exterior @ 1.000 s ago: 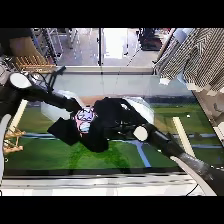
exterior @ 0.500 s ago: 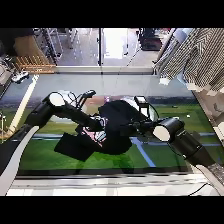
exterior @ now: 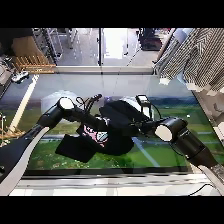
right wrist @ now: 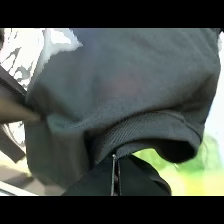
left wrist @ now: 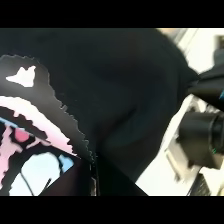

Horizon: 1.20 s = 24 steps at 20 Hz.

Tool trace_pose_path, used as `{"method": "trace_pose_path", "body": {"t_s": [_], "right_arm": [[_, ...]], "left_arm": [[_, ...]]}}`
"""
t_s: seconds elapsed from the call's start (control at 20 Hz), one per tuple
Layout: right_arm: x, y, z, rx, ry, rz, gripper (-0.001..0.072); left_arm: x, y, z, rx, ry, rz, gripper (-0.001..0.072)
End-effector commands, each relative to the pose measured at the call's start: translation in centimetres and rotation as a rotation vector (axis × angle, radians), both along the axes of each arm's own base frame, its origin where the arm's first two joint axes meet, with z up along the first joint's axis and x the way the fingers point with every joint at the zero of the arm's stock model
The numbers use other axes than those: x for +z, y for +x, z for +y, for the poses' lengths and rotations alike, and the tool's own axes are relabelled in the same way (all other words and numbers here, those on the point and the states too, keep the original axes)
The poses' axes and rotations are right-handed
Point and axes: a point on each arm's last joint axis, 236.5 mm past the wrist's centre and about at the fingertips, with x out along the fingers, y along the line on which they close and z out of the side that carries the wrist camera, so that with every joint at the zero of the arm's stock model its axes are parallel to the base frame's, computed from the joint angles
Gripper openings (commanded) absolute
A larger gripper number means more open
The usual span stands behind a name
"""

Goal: Fold the clothes and pants, and hang the long-sleeved shirts on hangers.

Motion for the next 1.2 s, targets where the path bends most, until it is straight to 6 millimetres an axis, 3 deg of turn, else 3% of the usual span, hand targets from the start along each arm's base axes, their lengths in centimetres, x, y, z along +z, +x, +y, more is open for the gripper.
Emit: {"method": "trace_pose_path", "body": {"t_s": [0.0, 0.1, 0.2, 0.3, 0.4, 0.5, 0.6, 0.95, 1.1, 1.15], "right_arm": [[-1.3, -1.7, -3.1, 0.010, -0.145, 0.067, 0.0016], [-1.3, -2.6, -5.4, -0.003, -0.226, 0.102, 0.0016], [0.7, -3.6, -6.5, 0.031, -0.275, 0.124, 0.0016], [4.6, -4.0, -7.1, 0.058, -0.297, 0.104, 0.0016], [9.6, -3.3, -7.5, 0.048, -0.286, 0.011, 0.0016], [14.0, -2.3, -7.0, 0.043, -0.234, -0.104, 0.0015], [16.2, -1.7, -6.6, 0.037, -0.200, -0.169, 0.0015], [15.3, 0.3, -6.5, -0.023, -0.210, -0.165, 0.0016], [14.1, 2.6, -3.2, -0.007, -0.119, -0.165, 0.0016], [13.4, 3.5, -1.5, 0.013, -0.079, -0.158, 0.0016]], "left_arm": [[3.5, 2.8, 0.7, 0.104, -0.115, -0.009, 0.0009], [9.7, 5.6, 2.9, 0.189, -0.235, -0.091, 0.0008], [16.7, 7.0, 5.0, 0.235, -0.338, -0.206, 0.0007], [22.2, 7.3, 6.6, 0.260, -0.378, -0.324, 0.0007], [25.3, 7.1, 7.5, 0.277, -0.397, -0.384, 0.0007], [25.1, 6.9, 7.7, 0.276, -0.387, -0.361, 0.0007], [22.3, 6.9, 7.8, 0.257, -0.310, -0.300, 0.0008], [14.0, 8.6, 10.9, 0.319, -0.198, -0.169, 0.0008], [13.0, 9.0, 11.6, 0.300, -0.194, -0.215, 0.0012], [13.3, 9.0, 11.4, 0.291, -0.209, -0.227, 0.0052]]}}
